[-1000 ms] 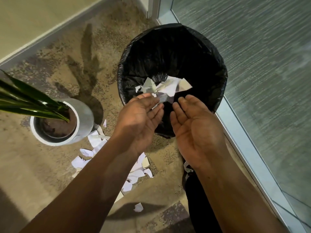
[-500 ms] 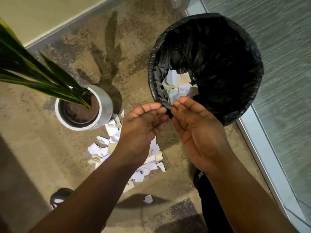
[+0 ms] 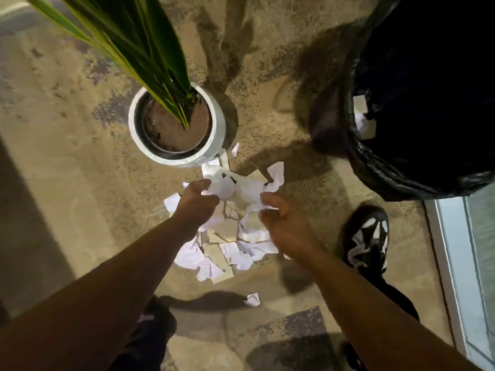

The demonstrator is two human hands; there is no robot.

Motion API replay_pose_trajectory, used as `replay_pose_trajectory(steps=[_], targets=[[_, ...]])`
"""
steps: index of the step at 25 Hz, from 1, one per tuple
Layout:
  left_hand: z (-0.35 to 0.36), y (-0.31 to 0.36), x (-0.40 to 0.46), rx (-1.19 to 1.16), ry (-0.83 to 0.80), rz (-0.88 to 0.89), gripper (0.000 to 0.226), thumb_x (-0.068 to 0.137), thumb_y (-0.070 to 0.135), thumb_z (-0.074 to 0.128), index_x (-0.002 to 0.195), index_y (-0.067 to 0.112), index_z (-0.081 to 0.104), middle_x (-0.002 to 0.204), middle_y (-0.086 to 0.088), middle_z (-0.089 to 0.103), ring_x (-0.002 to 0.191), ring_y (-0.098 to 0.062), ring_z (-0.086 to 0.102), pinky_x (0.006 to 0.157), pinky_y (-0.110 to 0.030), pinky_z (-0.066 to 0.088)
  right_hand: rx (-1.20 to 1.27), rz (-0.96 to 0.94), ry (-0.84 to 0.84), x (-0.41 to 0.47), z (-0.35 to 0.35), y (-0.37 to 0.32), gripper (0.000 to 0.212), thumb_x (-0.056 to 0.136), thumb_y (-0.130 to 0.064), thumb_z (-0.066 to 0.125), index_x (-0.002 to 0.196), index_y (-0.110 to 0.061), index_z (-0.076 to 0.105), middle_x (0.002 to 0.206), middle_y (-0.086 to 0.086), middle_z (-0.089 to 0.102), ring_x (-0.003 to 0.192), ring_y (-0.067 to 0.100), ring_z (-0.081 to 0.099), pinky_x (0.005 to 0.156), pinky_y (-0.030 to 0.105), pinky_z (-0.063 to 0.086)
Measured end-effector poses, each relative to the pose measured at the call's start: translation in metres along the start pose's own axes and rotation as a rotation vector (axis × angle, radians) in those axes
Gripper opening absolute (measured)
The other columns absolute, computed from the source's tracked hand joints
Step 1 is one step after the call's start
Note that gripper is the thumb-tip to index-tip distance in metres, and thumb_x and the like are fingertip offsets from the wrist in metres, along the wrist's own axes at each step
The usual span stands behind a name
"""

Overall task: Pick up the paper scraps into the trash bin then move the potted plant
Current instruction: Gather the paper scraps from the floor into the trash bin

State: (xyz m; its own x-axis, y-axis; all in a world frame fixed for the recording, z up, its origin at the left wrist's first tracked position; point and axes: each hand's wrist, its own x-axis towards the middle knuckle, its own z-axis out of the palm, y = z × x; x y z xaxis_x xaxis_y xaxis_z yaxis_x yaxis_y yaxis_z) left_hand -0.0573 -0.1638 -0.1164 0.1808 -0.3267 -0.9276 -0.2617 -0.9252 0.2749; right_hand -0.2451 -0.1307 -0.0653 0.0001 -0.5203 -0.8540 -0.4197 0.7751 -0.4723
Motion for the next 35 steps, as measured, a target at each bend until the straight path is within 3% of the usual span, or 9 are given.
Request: replay_pose_trajectory(steps=[4,10,13,16,19,23,26,30,35], targets=[[-0.012,-0.027,0.041,0.11,-0.091,0.121,0.045,0.086,-0.006,0.061,0.127,0.014,0.059,0.111,-0.003,0.061,0.081,-0.015,0.058,0.059,-0.023,0.05,-0.514,-0.174,-0.148,0.097,0.042,0.014,0.058,0.098,-0.023,0.056,0.152,-0.016,0.037,0.161,0.007,0.033,0.148,0.026,0.032,0.118,0.034,0.028],[-0.01,-0.037,0.077,0.032,-0.17,0.127,0.062,0.08,-0.009,0.06,0.133,0.021,0.048,0.105,0.006,0.064,0.091,-0.009,0.059,0.065,-0.022,0.049,-0.829,-0.218,-0.169,0.18,0.08,-0.017,0.07,0.085,-0.02,0.057,0.15,-0.019,0.033,0.164,0.012,0.011,0.151,0.038,0.009,0.119,0.048,0.025],[-0.002,-0.039,0.088,-0.015,-0.192,0.149,0.093,0.074,0.003,0.07,0.151,0.029,0.026,0.129,0.0,0.063,0.115,-0.021,0.06,0.087,-0.038,0.057,-0.952,-0.197,-0.167,0.191,0.095,-0.029,0.077,0.087,-0.021,0.057,0.154,-0.02,0.021,0.166,0.008,0.006,0.152,0.036,-0.004,0.123,0.05,0.012],[0.001,-0.043,0.09,-0.016,-0.147,0.175,0.093,0.084,0.005,0.062,0.156,0.038,0.013,0.133,0.011,0.05,0.115,-0.014,0.052,0.093,-0.042,0.053,-1.08,-0.396,-0.18,0.187,0.108,-0.013,0.08,0.083,-0.028,0.063,0.153,-0.018,0.025,0.159,0.009,0.024,0.15,0.039,0.007,0.123,0.048,0.011],[-0.001,-0.049,0.092,-0.04,-0.068,0.227,0.076,0.071,0.009,0.059,0.14,0.034,0.039,0.132,0.0,0.057,0.118,-0.021,0.057,0.091,-0.048,0.057,-0.984,-0.538,-0.216,0.18,0.098,0.004,0.061,0.082,-0.016,0.059,0.141,-0.009,0.049,0.147,0.015,0.045,0.141,0.039,0.032,0.114,0.046,0.033],[-0.004,-0.04,0.087,0.045,-0.15,0.259,0.049,0.082,-0.006,0.06,0.119,0.024,0.049,0.105,0.007,0.062,0.098,-0.007,0.06,0.067,-0.018,0.051,-0.73,-0.545,-0.17,0.162,0.086,0.015,0.037,0.084,-0.003,0.061,0.12,-0.004,0.066,0.129,0.018,0.061,0.12,0.036,0.057,0.096,0.029,0.041],[-0.003,-0.037,0.087,0.128,-0.192,0.266,0.059,0.081,-0.015,0.056,0.129,0.019,0.055,0.1,0.008,0.066,0.094,-0.008,0.064,0.054,-0.008,0.048,-0.767,-0.487,-0.049,0.176,0.076,0.005,0.052,0.082,-0.002,0.059,0.132,-0.015,0.057,0.149,0.013,0.039,0.134,0.034,0.043,0.102,0.034,0.041],[-0.001,-0.036,0.088,0.146,-0.182,0.242,0.058,0.081,-0.017,0.053,0.129,0.014,0.06,0.092,0.009,0.066,0.082,0.0,0.06,0.048,-0.002,0.041,-1.243,-0.465,-0.137,0.191,0.076,-0.02,0.065,0.088,-0.022,0.056,0.149,-0.023,0.032,0.161,0.007,0.018,0.149,0.039,0.01,0.115,0.054,0.03],[0.0,-0.04,0.085,0.133,-0.167,0.225,0.052,0.08,-0.017,0.05,0.121,0.012,0.063,0.091,-0.001,0.07,0.073,-0.007,0.062,0.048,-0.007,0.045,-1.451,-0.654,-0.069,0.181,0.079,-0.01,0.052,0.089,-0.023,0.051,0.141,-0.015,0.045,0.15,0.004,0.039,0.136,0.033,0.033,0.105,0.048,0.034]])
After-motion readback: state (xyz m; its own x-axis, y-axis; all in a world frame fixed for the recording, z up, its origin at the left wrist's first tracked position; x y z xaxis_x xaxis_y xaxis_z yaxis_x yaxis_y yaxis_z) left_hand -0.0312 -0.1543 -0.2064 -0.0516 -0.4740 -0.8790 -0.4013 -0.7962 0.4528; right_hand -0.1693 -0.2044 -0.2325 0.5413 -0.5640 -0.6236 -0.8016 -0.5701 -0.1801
